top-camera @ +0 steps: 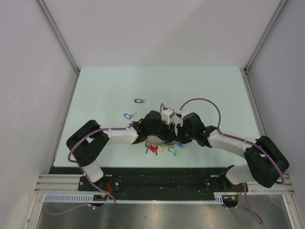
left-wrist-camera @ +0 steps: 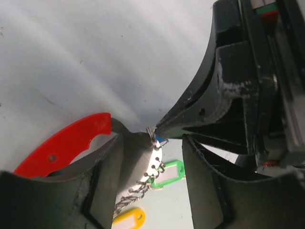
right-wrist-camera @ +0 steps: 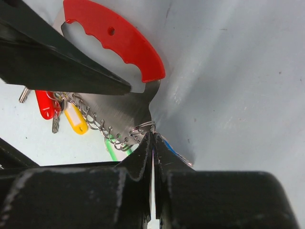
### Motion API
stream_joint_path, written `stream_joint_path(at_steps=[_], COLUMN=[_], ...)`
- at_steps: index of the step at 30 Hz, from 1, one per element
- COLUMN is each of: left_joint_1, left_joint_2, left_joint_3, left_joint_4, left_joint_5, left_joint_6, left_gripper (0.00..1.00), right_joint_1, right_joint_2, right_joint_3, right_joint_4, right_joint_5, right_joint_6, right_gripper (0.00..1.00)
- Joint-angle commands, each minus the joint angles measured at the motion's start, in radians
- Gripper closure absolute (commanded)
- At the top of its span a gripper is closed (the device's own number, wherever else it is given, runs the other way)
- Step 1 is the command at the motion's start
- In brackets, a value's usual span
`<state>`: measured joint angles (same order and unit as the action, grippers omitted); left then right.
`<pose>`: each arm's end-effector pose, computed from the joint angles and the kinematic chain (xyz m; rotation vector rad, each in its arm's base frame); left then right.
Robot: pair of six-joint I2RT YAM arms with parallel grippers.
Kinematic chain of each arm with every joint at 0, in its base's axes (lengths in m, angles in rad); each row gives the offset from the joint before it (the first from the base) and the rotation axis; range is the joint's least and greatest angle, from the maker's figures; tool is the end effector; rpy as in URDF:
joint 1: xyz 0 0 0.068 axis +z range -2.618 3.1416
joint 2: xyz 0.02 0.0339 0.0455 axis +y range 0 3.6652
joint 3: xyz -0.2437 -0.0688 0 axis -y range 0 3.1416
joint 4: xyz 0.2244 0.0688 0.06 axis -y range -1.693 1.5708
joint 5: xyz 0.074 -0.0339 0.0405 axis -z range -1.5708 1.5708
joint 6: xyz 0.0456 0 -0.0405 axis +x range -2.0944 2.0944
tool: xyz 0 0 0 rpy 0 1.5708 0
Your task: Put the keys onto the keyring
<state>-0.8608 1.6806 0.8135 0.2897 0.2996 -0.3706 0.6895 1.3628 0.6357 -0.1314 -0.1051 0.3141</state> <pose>0.2089 -0.2637 0.1593 0.7398 2.1831 -1.0022 0.1939 0.1660 0.1573 -0.5161 2.4543 0.5643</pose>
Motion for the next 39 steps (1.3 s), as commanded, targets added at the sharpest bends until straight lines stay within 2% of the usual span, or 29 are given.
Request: stream_joint_path(at_steps=[1,11,22,31,34,39], left_joint_1=[-0.015,-0.030,-0.037,-0.035,-0.020,-0.014], left_joint_2=[0.036,0.096,0.137,0.093,0.054,0.044], left_joint_3=[0.061,0.110,0.116,0.027,-0.061,-0.066], left_joint_4=[0.016,-0.109,-0.118,-0.020,0.110,0.137], left_joint_5=[-0.004,-0.062,-0.062,-0.077,-0.083,-0.010], left_joint_6=[-0.005,0.030,0.035,-0.013,-0.071,-0.036], left_gripper=[0.44,0.58,0.61,0.59,0.57,0.55], right_joint_1=[-0.004,-0.004,-0.004,-0.013,-0.019,-0.022], right_joint_2=[-0.033,-0.031,-0.028,-0.027,-0.030,-0.033], right_joint_3=[-0.002,-0.002,-0.010,-0.025,-0.030,-0.037], right_joint_4=[0.047,0.050,0.059,0.076,0.076,0.085], right_joint_5=[-0.015,-0.016,-0.021,-0.038,-0.047,-0.054], right_joint_6=[0.014,0.016,0.017,0.031,0.037,0.033], right_gripper=[1.00,1.00,1.00,1.00,1.00,1.00])
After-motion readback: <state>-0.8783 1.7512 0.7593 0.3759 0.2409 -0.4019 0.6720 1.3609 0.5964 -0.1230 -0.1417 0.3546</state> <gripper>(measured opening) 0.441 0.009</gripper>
